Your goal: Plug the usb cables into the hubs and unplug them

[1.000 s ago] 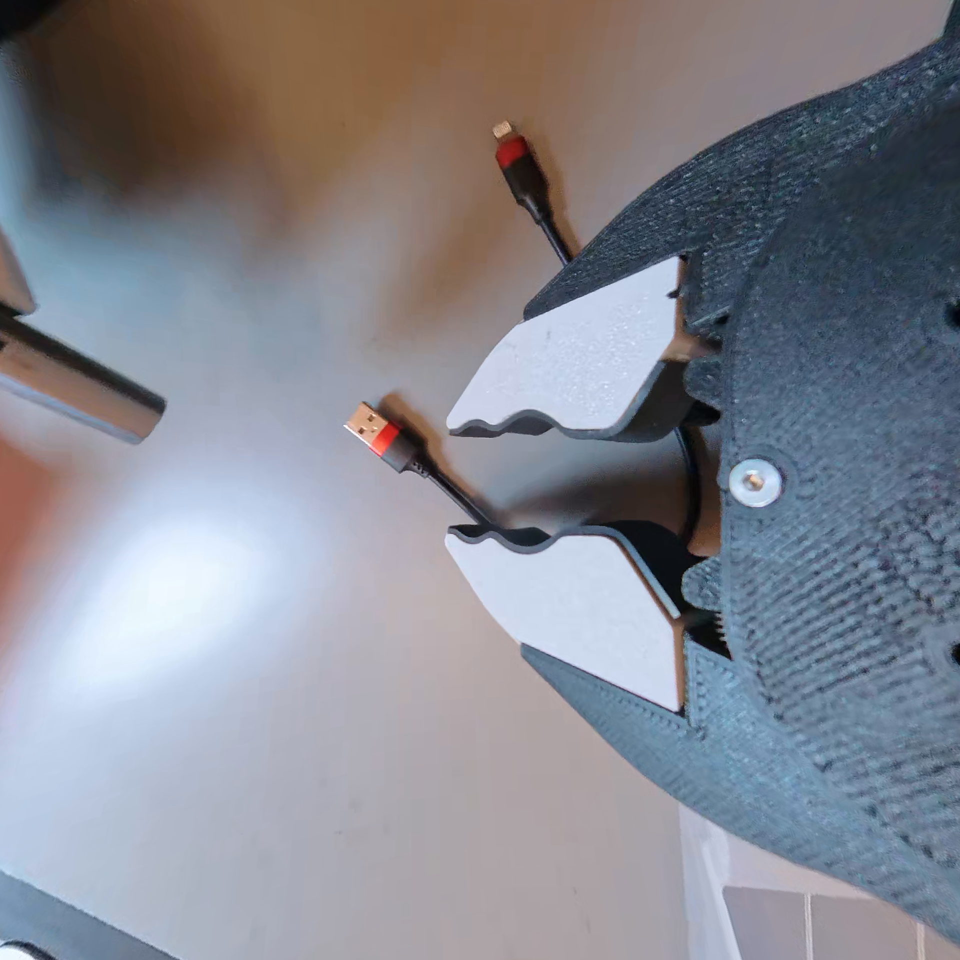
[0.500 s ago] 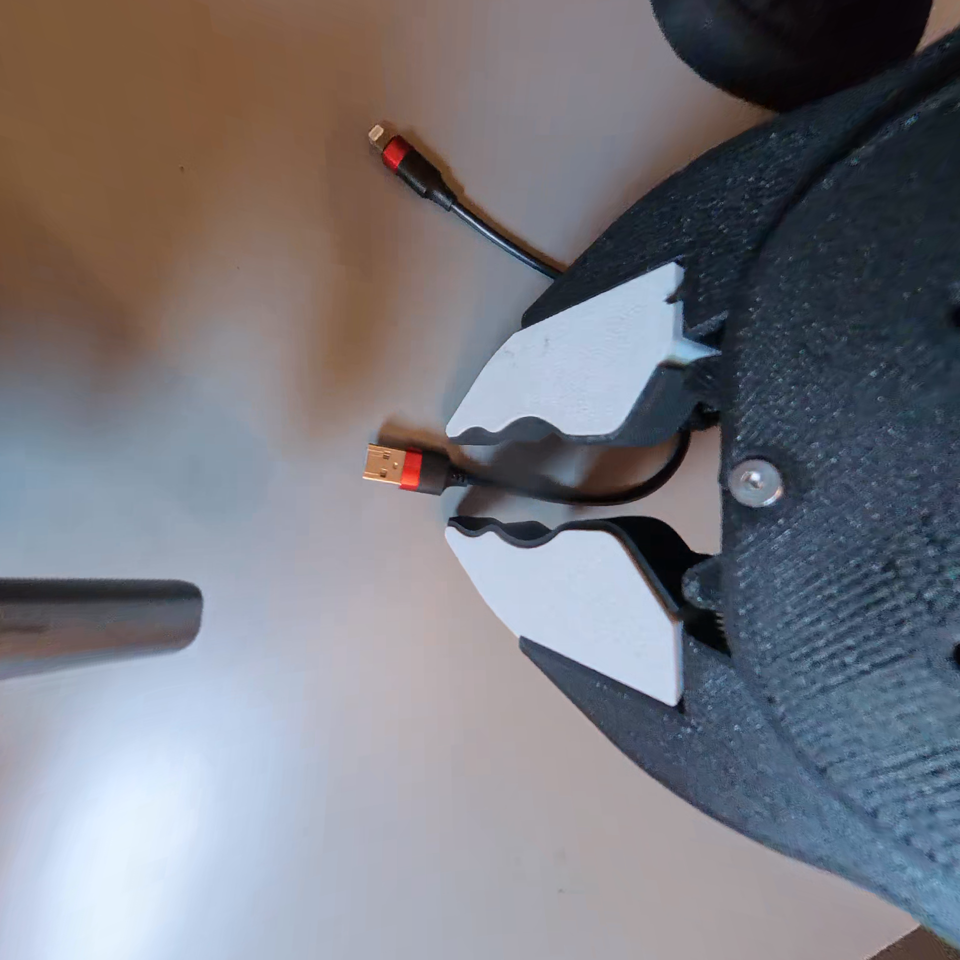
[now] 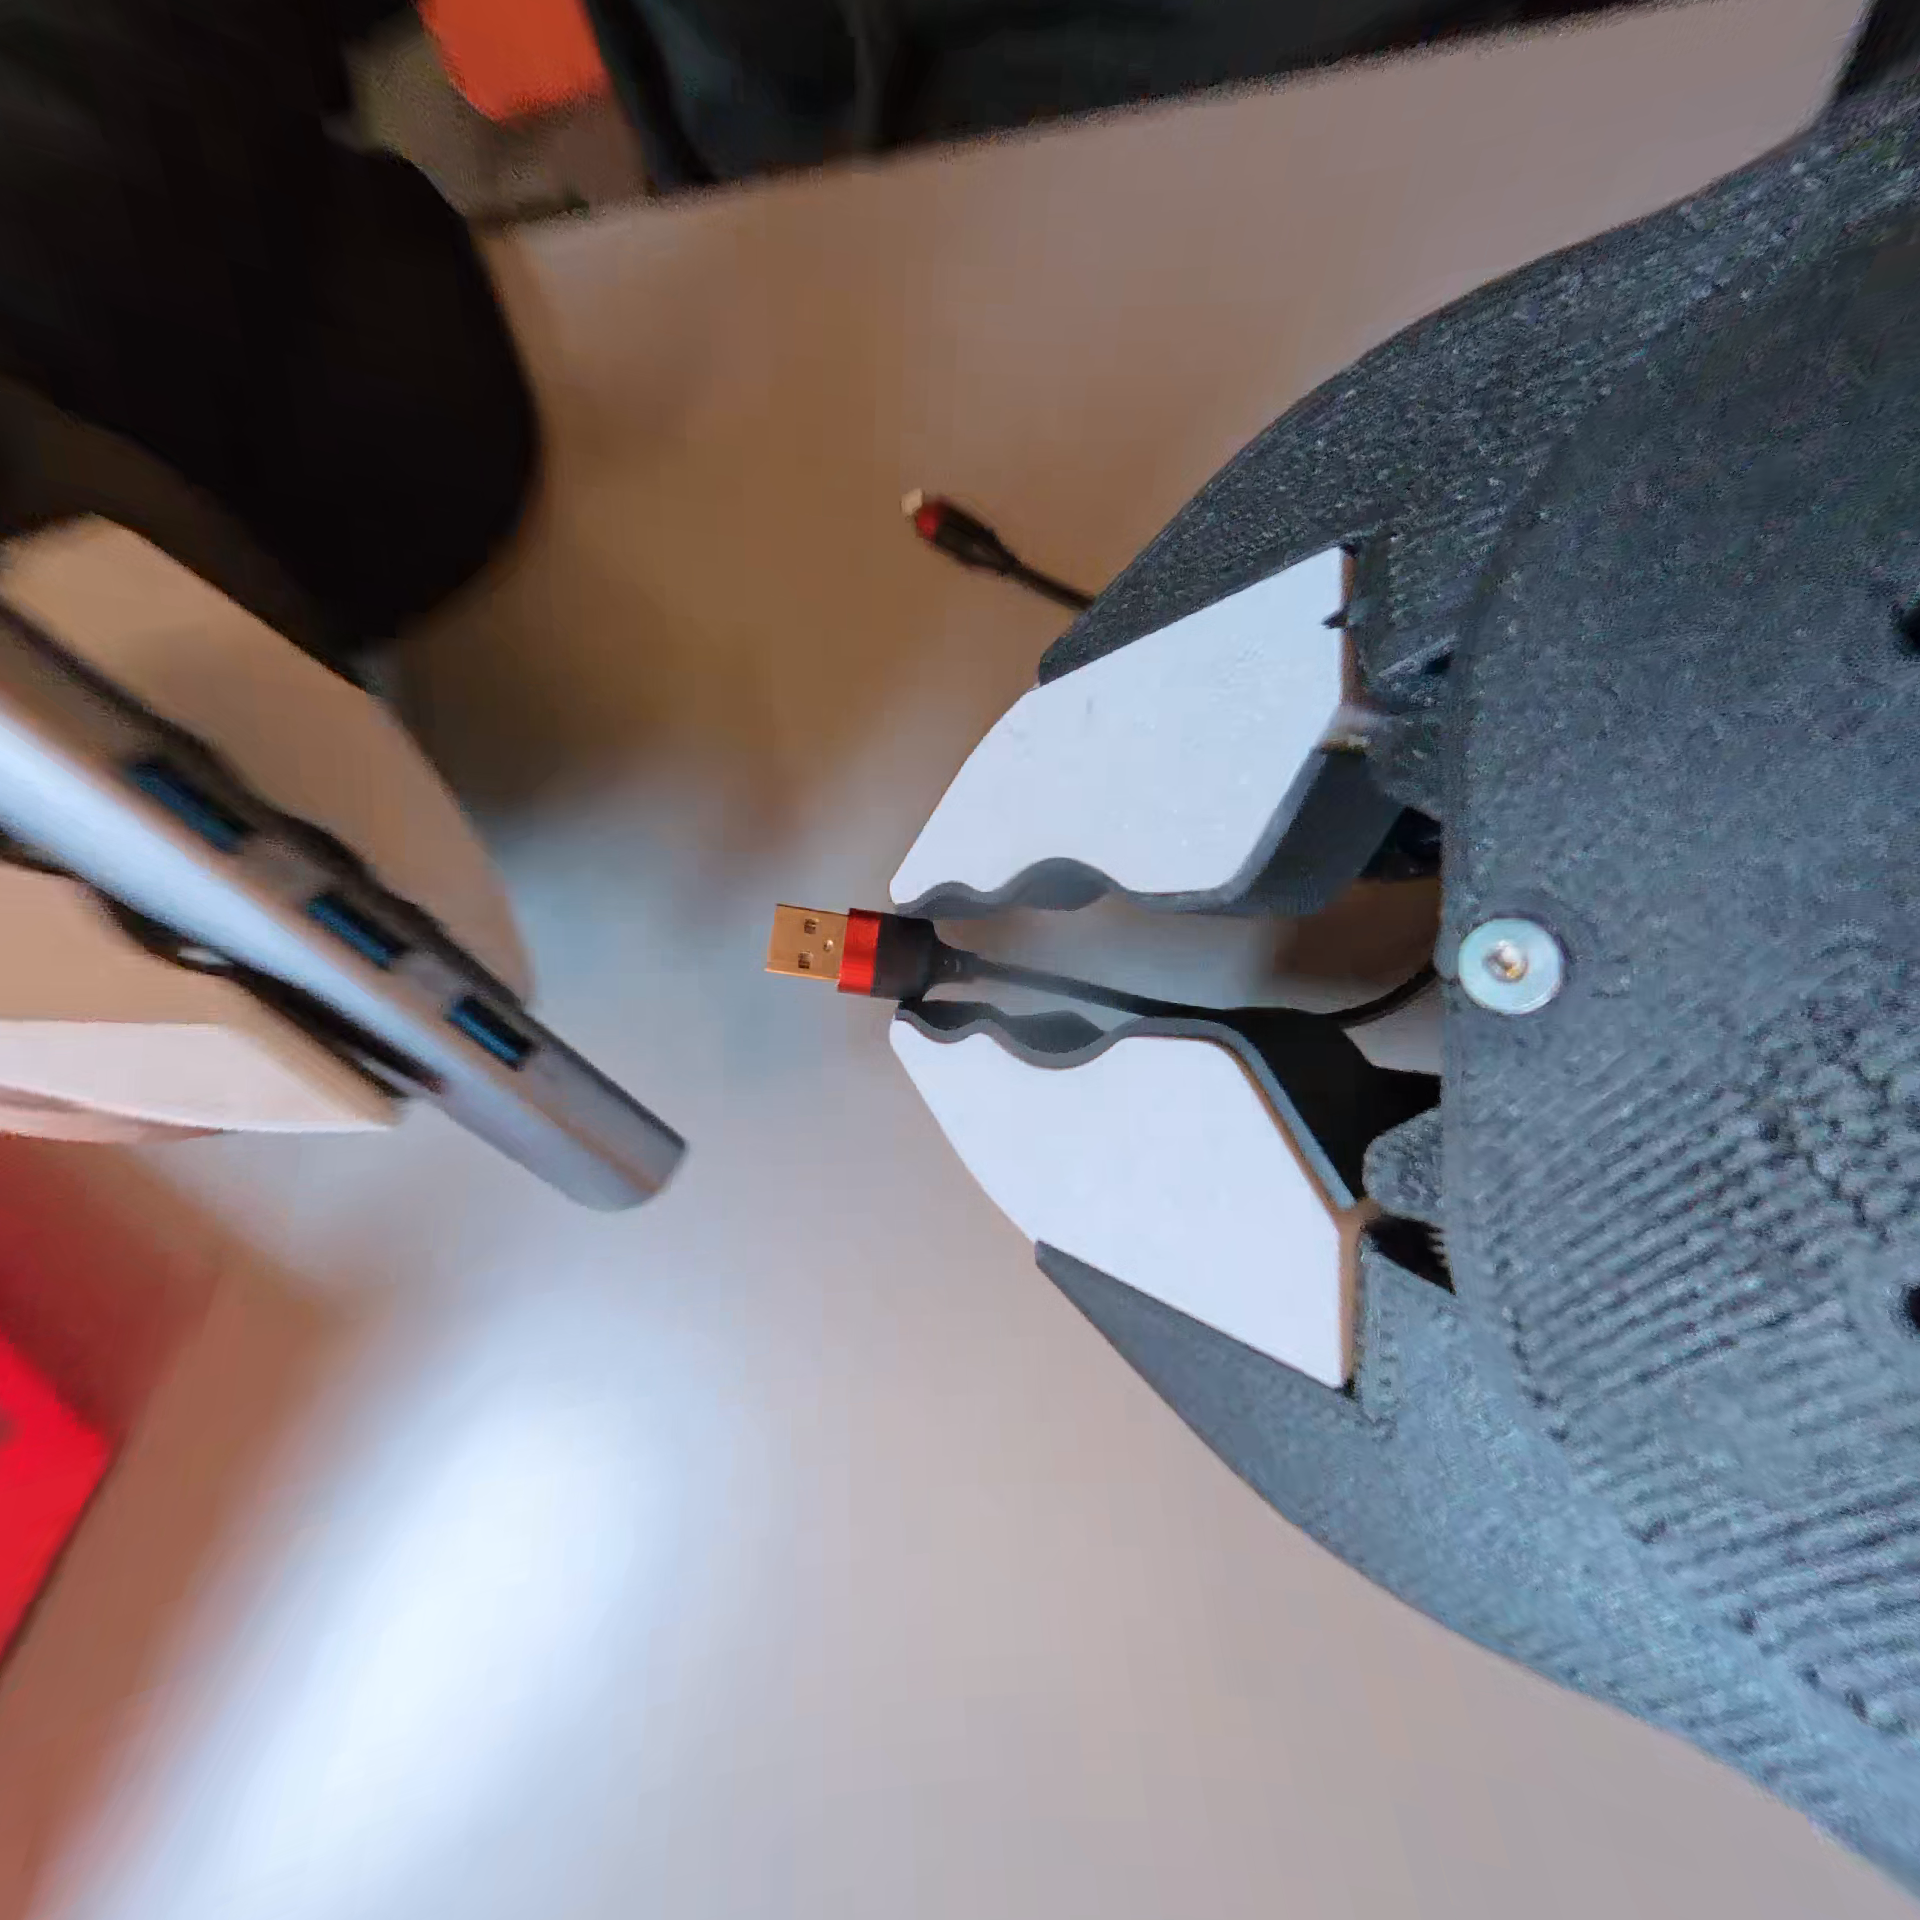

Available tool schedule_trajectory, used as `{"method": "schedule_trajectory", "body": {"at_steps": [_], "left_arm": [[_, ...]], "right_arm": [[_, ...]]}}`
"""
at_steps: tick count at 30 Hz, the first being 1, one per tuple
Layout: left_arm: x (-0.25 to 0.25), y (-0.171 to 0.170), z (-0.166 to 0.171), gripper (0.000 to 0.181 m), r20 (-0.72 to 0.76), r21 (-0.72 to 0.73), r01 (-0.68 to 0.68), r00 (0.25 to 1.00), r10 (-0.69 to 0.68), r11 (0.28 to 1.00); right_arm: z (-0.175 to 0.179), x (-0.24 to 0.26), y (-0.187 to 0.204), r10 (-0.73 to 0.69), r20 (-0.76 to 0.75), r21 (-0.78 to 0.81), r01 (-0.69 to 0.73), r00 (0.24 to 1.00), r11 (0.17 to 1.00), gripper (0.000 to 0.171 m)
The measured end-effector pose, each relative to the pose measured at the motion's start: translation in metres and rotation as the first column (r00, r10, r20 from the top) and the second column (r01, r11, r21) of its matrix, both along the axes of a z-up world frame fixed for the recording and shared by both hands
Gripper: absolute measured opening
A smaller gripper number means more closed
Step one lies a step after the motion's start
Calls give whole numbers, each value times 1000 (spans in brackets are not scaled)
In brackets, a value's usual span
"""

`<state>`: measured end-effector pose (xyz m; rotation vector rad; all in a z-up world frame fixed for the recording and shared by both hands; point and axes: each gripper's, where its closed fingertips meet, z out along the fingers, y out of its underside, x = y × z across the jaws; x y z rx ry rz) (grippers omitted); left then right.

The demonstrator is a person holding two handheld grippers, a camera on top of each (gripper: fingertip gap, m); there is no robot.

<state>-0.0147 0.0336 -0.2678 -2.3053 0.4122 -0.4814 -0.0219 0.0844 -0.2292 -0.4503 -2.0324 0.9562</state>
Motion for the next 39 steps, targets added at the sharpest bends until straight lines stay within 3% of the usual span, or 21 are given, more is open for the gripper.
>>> {"method": "schedule_trajectory", "body": {"at_steps": [4, 15, 24, 39], "left_arm": [[13, 2, 15, 15, 158, -5, -74, 985, 74, 997], [17, -13, -3, 15, 173, -98, -137, 973, 152, 986], [16, -21, -12, 15, 189, -148, -136, 968, 163, 980], [10, -27, -8, 16, 256, -160, -134, 951, 173, 978]], "right_arm": [[-11, -1, -7, 21, -81, 203, -4, 997, 979, 19], [-33, -7, -33, 138, -249, 579, 33, 959, 814, 18], [-45, -11, -37, 170, -256, 661, 44, 952, 749, 18], [-43, -8, -45, 209, -274, 688, 40, 939, 725, 18]]}}
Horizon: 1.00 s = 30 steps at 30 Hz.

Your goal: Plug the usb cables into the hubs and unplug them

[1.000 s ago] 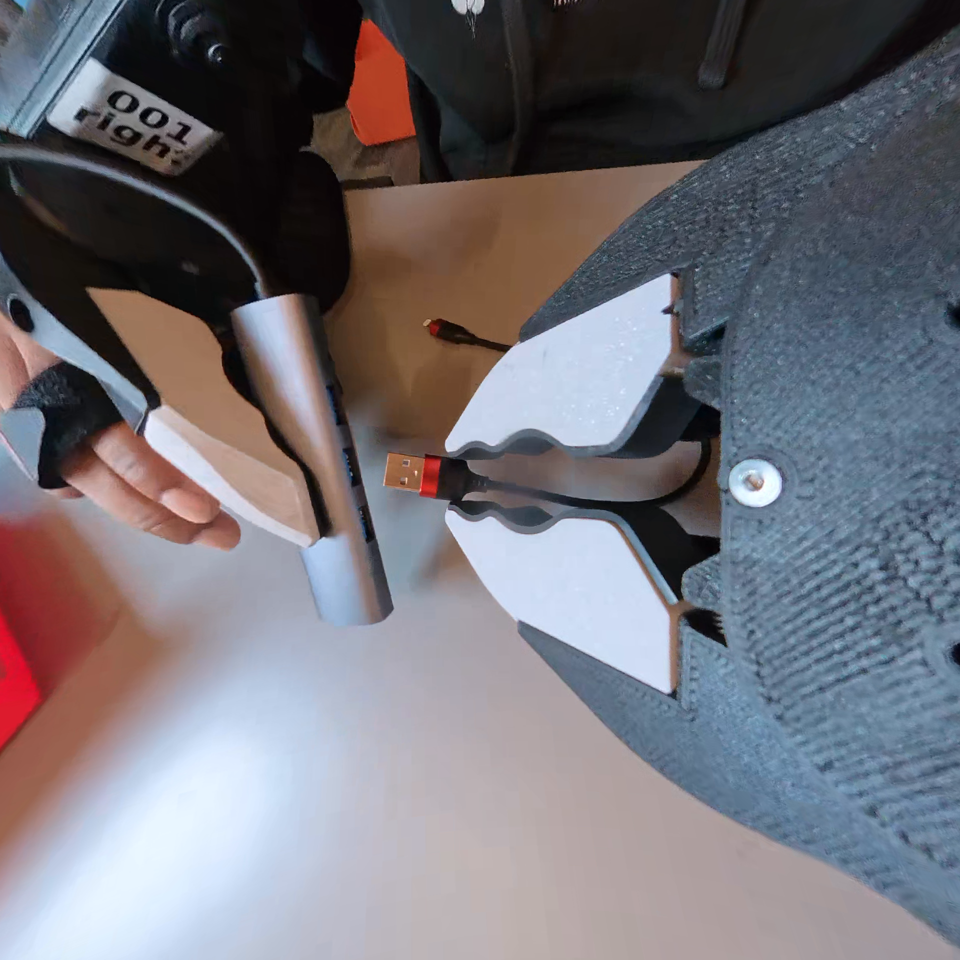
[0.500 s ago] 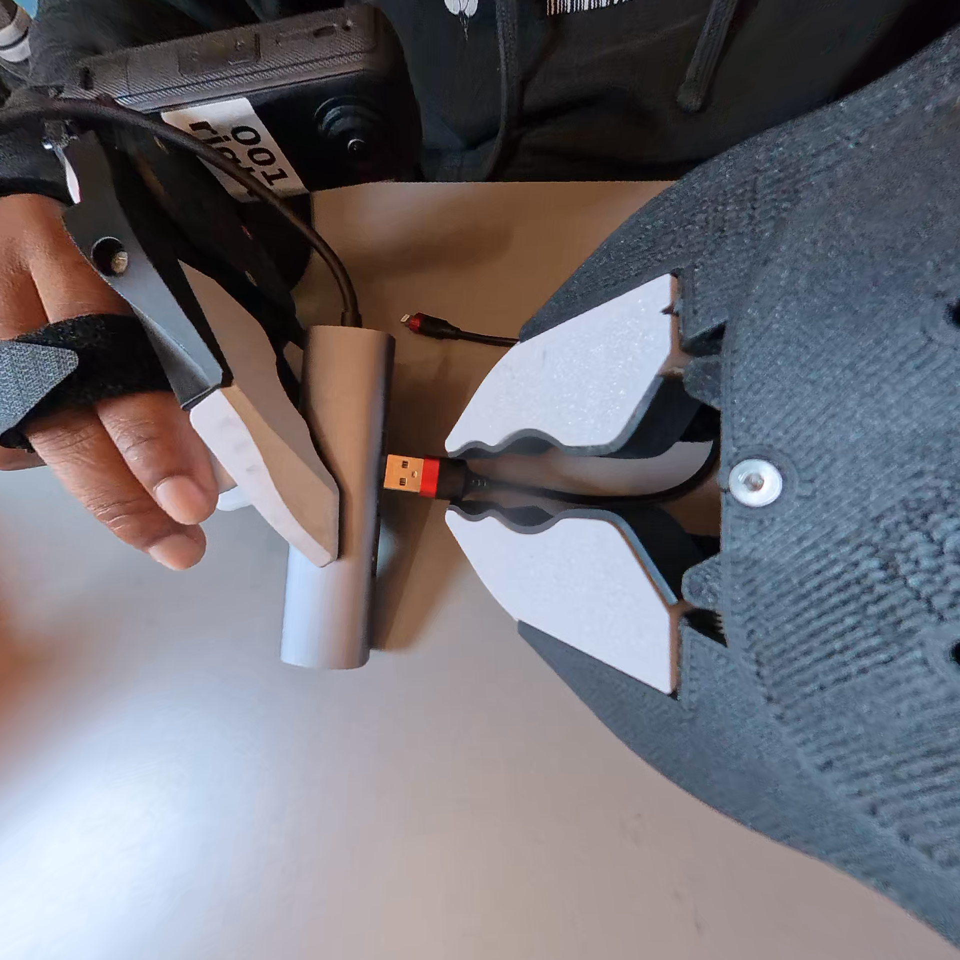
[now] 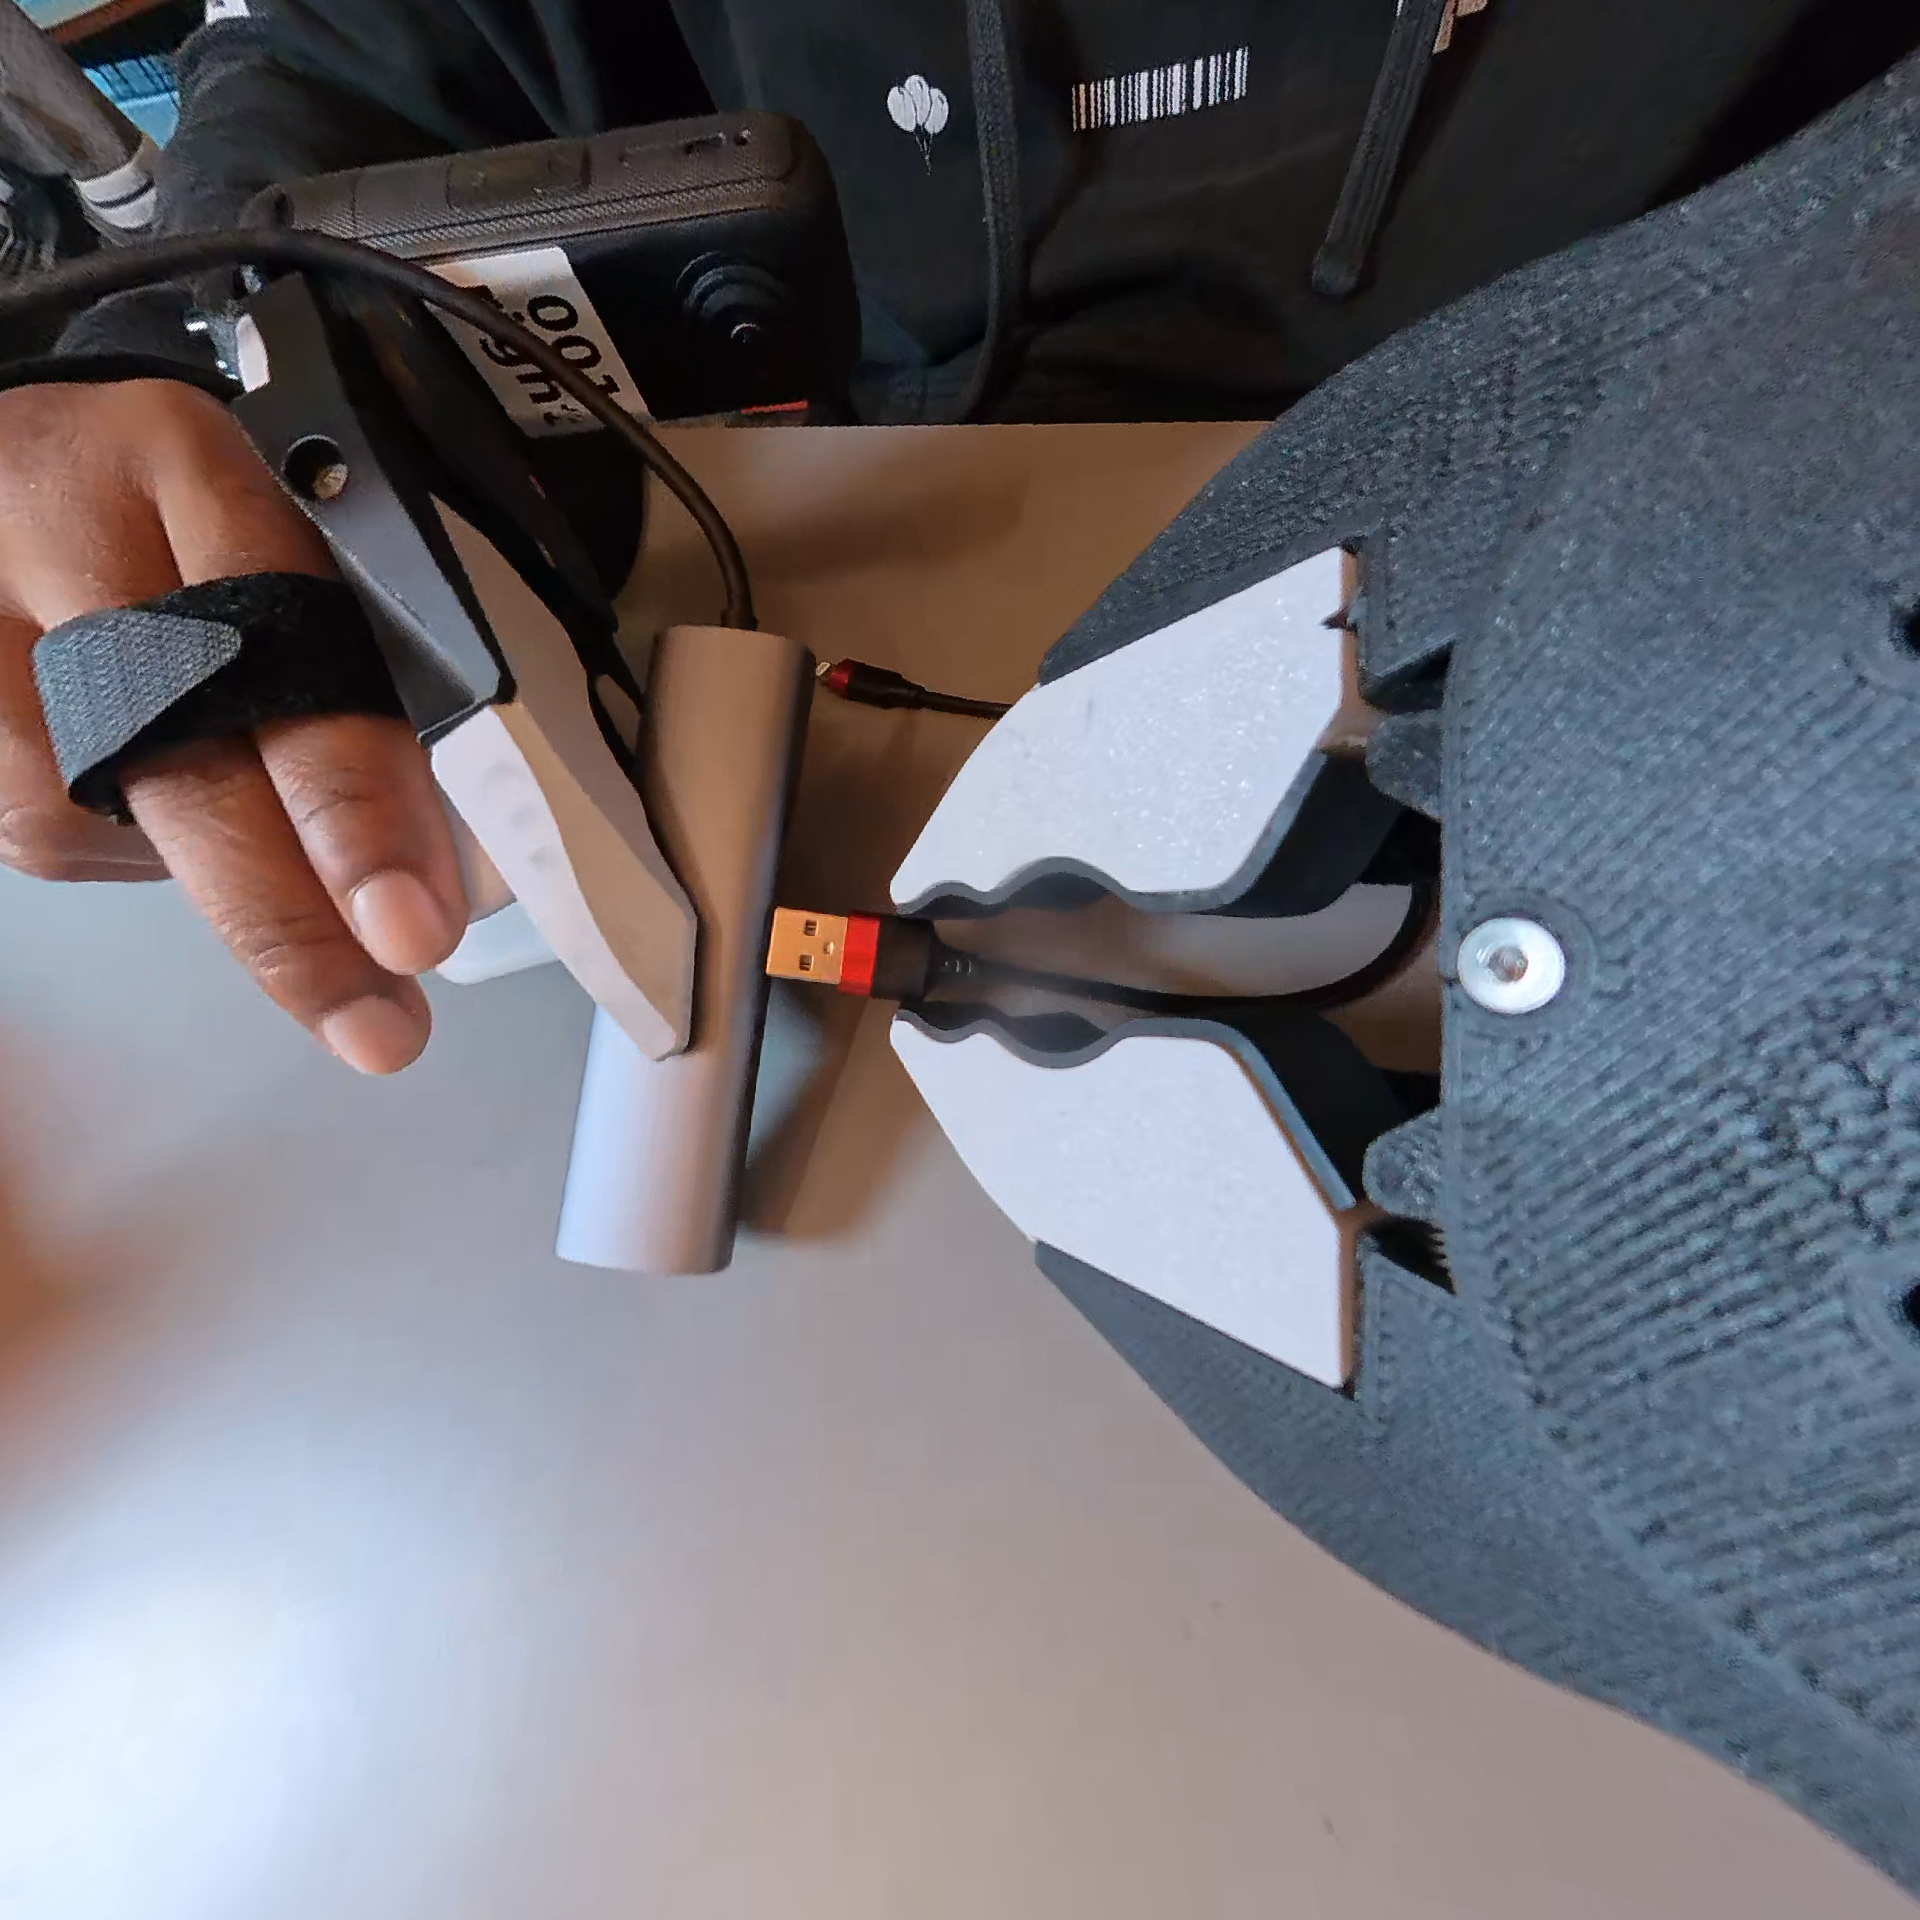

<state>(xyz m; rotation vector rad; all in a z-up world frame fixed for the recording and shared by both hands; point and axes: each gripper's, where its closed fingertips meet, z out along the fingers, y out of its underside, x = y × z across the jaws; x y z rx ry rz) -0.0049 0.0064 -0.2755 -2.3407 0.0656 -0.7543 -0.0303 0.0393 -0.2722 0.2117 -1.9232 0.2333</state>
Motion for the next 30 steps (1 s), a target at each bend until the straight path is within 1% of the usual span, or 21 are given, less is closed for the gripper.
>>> {"method": "schedule_trajectory", "body": {"at_steps": [3, 13, 16, 18, 22, 25, 27, 30], "left_arm": [[1, -2, 0, 15, -1, 0, 10, 1000, -10, 1000], [4, -4, -6, 15, -101, -29, 39, 994, -41, 999], [5, -3, 2, 15, -52, 10, 33, 998, -32, 999], [6, -3, 8, 15, -5, 27, 32, 999, -32, 999], [7, -2, 4, 15, -15, 1, 24, 1000, -24, 1000], [4, 1, 8, 15, 17, 5, -18, 1000, 18, 1000], [4, 1, 9, 15, 30, 8, -16, 999, 16, 1000], [2, 2, 3, 15, 6, -11, -28, 1000, 28, 1000]], "right_arm": [[1, 0, -2, 1, -10, 5, -1, 1000, 1000, 18], [-3, 3, -8, 10, 2, 41, -10, 1000, 999, 18], [2, 3, -7, 4, 1, 23, -4, 1000, 1000, 18], [2, 6, -8, 8, 36, 8, -8, 999, 1000, 18], [-3, 7, -7, -10, 50, 30, 9, 999, 1000, 18], [-1, 3, -3, -59, 35, 34, 58, 998, 998, 18], [1, 3, -3, -69, 41, 33, 68, 997, 997, 18], [-2, 1, 0, -104, 37, 50, 102, 994, 993, 18]]}}
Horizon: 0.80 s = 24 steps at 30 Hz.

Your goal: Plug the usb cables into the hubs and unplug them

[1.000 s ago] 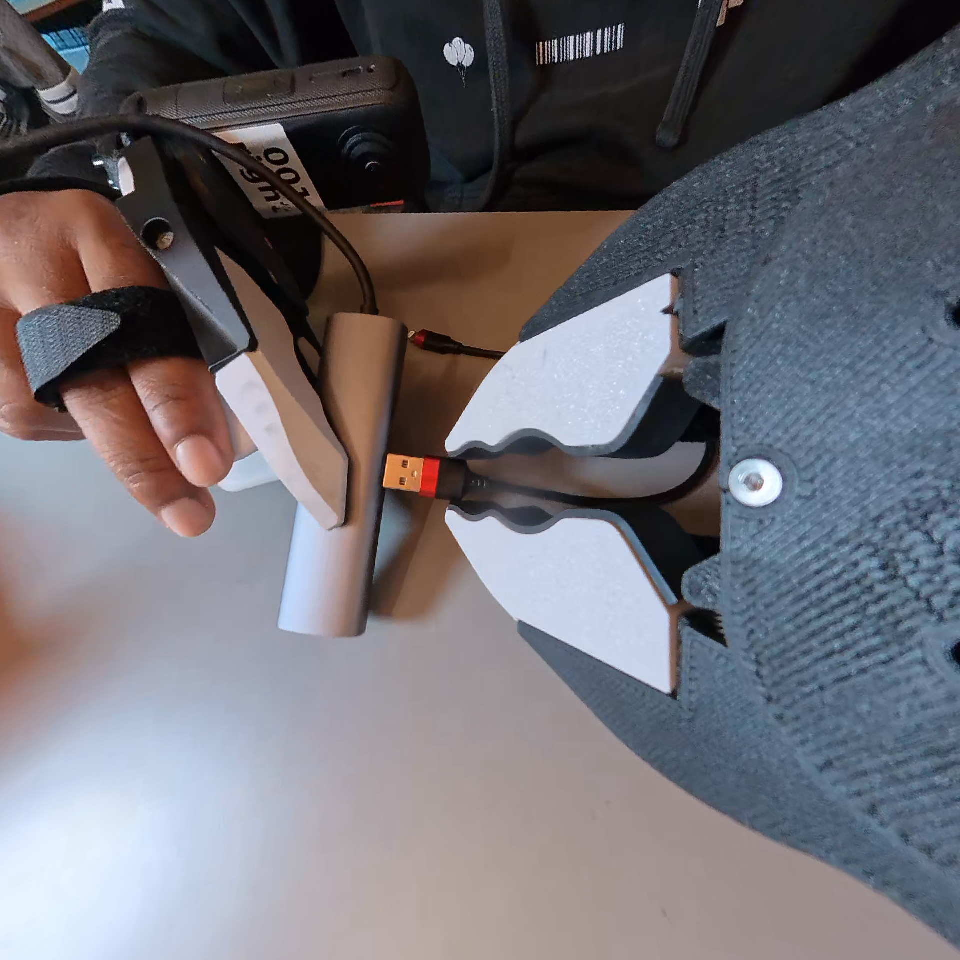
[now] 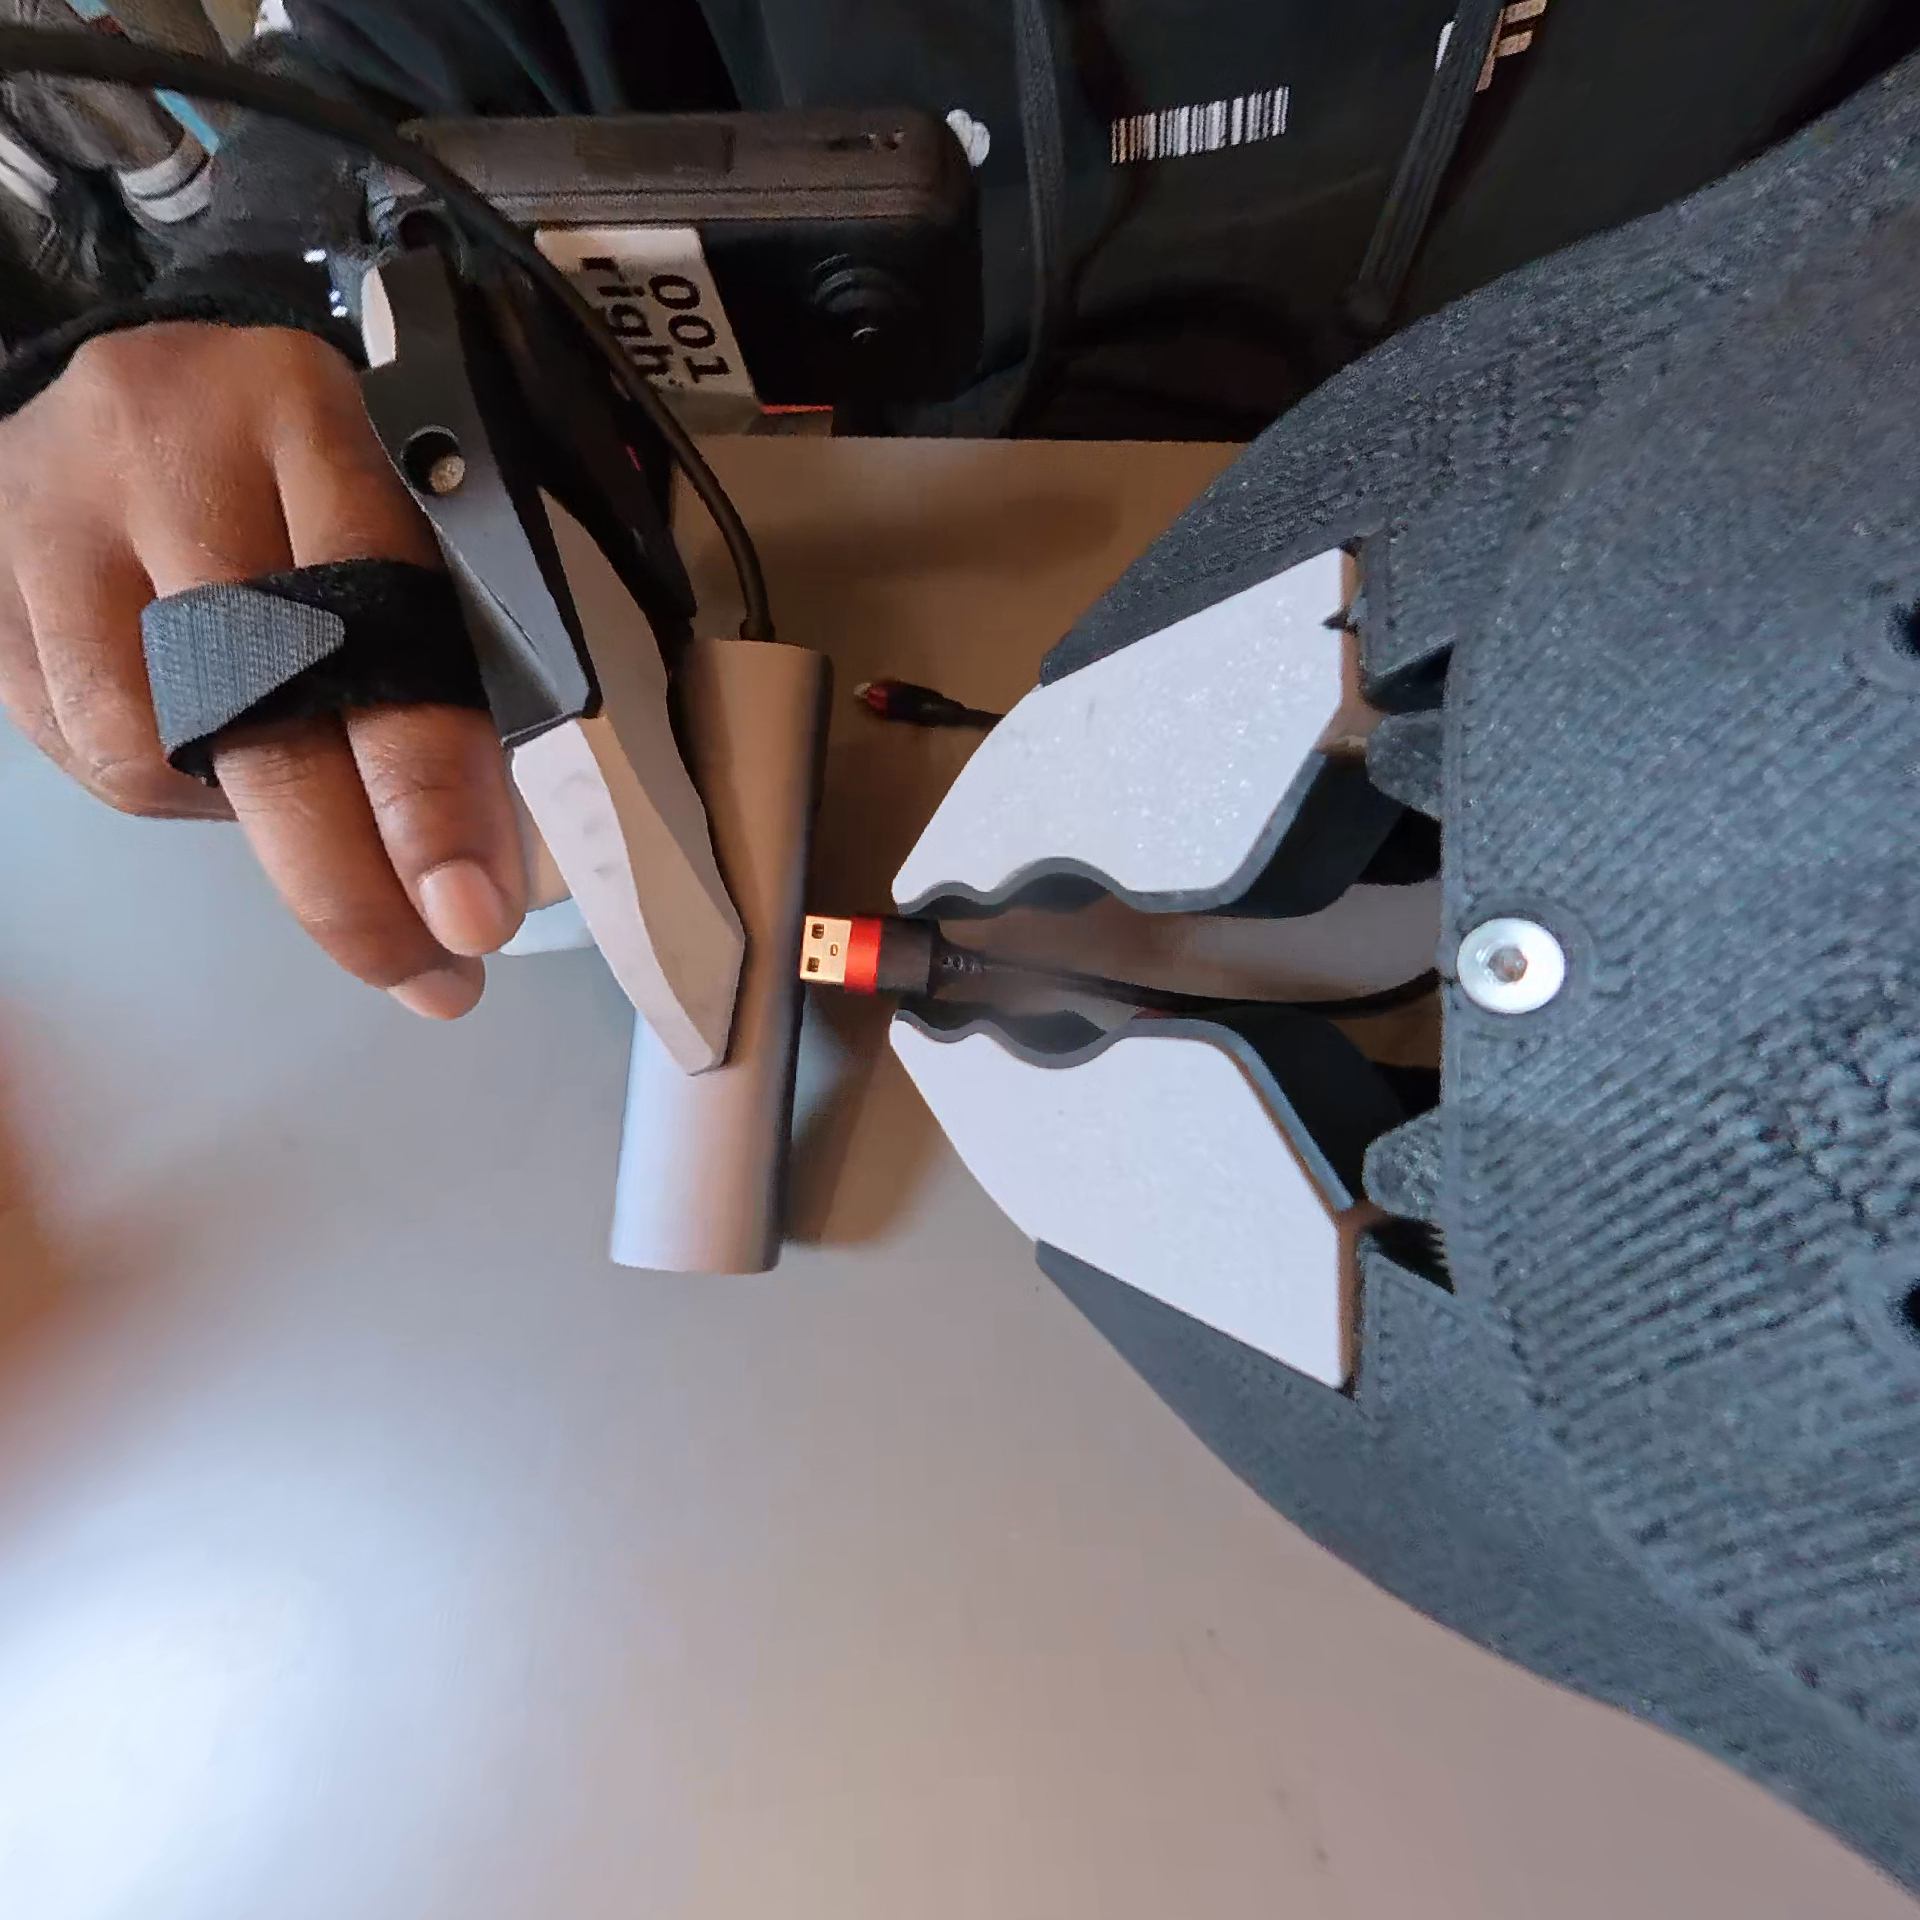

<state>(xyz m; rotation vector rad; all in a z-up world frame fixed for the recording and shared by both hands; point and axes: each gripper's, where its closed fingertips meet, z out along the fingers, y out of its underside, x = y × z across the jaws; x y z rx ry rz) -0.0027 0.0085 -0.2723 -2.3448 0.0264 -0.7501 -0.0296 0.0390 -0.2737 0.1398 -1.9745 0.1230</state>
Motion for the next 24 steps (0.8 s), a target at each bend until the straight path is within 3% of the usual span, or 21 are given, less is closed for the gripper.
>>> {"method": "schedule_trajectory", "body": {"at_steps": [4, 9, 13, 19, 24], "left_arm": [[-2, 1, -3, 15, 7, -8, -13, 1000, 13, 1000], [8, 0, -2, 15, 8, 7, 37, 999, -37, 999], [16, -2, 1, 15, 78, 15, 77, 994, -78, 997], [13, 1, 4, 14, 245, 13, 32, 969, -35, 999], [12, 4, 4, 14, 215, 18, 18, 976, -21, 1000]], "right_arm": [[1, -4, 3, -52, -3, 17, 52, 999, 999, 18], [0, 4, 0, 2, 33, -3, -2, 999, 1000, 18], [2, 10, -5, 61, 43, -11, -61, 997, 998, 17], [-2, 12, -3, 74, 49, 28, -75, 996, 997, 17], [0, 8, 1, 30, 26, 21, -31, 999, 999, 17]]}}
